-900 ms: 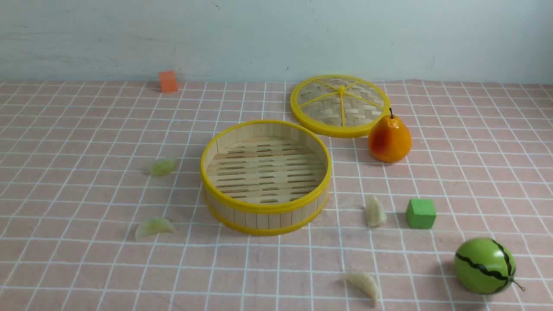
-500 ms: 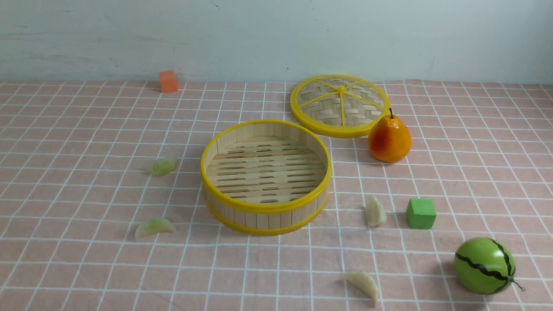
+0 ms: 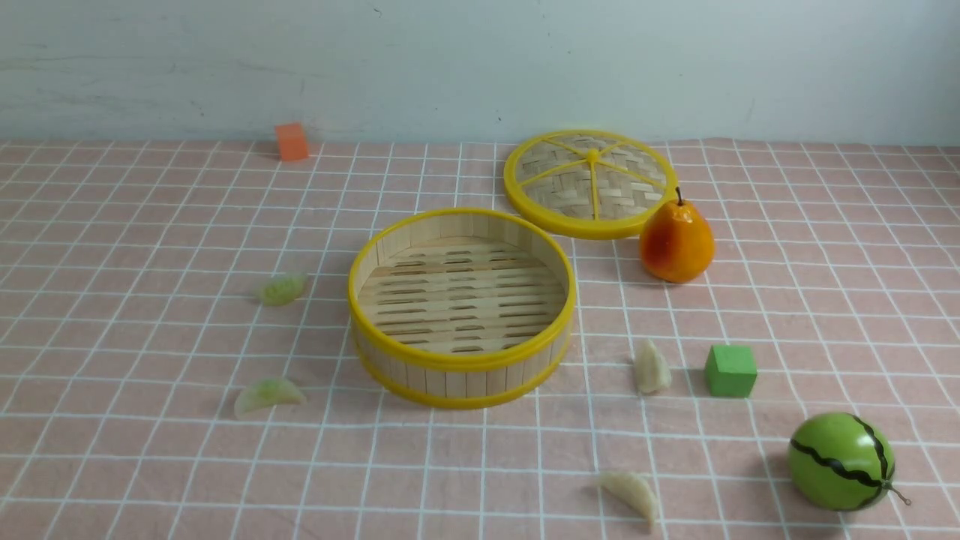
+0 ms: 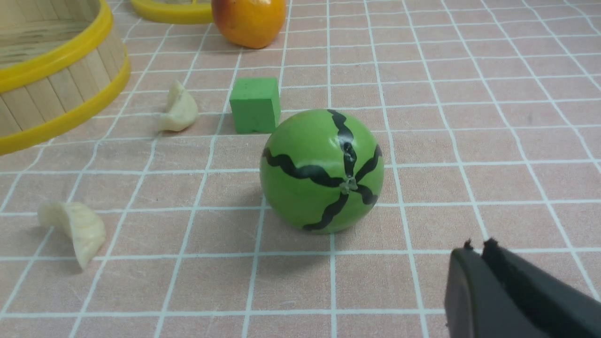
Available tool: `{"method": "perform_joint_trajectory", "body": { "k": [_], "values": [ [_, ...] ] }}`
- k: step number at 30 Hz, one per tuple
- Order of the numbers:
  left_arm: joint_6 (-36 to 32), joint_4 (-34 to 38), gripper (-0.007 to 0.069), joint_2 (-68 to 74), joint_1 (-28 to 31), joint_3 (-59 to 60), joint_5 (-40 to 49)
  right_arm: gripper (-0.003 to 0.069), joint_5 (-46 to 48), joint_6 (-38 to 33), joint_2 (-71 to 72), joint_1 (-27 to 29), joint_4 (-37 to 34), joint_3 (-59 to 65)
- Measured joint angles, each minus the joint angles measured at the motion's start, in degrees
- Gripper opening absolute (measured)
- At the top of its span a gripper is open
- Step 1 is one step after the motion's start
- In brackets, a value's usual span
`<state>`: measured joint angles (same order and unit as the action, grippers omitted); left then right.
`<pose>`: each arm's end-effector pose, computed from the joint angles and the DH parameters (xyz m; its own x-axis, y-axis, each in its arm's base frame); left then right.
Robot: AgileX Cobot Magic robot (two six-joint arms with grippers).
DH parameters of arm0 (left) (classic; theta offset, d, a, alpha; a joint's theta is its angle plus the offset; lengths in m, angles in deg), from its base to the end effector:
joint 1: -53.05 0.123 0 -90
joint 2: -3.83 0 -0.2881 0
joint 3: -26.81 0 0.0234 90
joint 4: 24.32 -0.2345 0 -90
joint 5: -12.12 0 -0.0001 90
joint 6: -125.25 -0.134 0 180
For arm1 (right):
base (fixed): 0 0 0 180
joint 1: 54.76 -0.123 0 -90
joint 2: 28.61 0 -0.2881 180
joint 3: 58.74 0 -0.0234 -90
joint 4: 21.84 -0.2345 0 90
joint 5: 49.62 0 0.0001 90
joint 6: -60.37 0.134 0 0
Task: Put the dumplings into the steamer on the table with the pink tablecloth.
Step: 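Reach for and grasp a dumpling on the table with the left gripper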
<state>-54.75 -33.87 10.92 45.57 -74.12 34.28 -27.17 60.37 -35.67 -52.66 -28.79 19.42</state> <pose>0.0741 -0.0013 0.1561 -0.2925 0.1934 -0.9365 0.1174 0.9792 0.1655 0.0736 0.0035 0.1609 -0.2998 0.1229 -0.9461 0.0263 0.9924 0.1206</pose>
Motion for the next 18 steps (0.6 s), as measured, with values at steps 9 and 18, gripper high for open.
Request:
{"method": "perform_joint_trajectory", "body": {
  "k": [9, 18],
  "values": [
    [0.6, -0.7, 0.0236, 0.0, 0.0, 0.0, -2.0, 0.0043, -0.3, 0.0, 0.0, 0.0, 0.6, 0.0],
    [1.0, -1.3, 0.0237, 0.0, 0.0, 0.0, -26.5, 0.0060, -20.2, 0.0, 0.0, 0.0, 2.6, 0.6]
  ]
}}
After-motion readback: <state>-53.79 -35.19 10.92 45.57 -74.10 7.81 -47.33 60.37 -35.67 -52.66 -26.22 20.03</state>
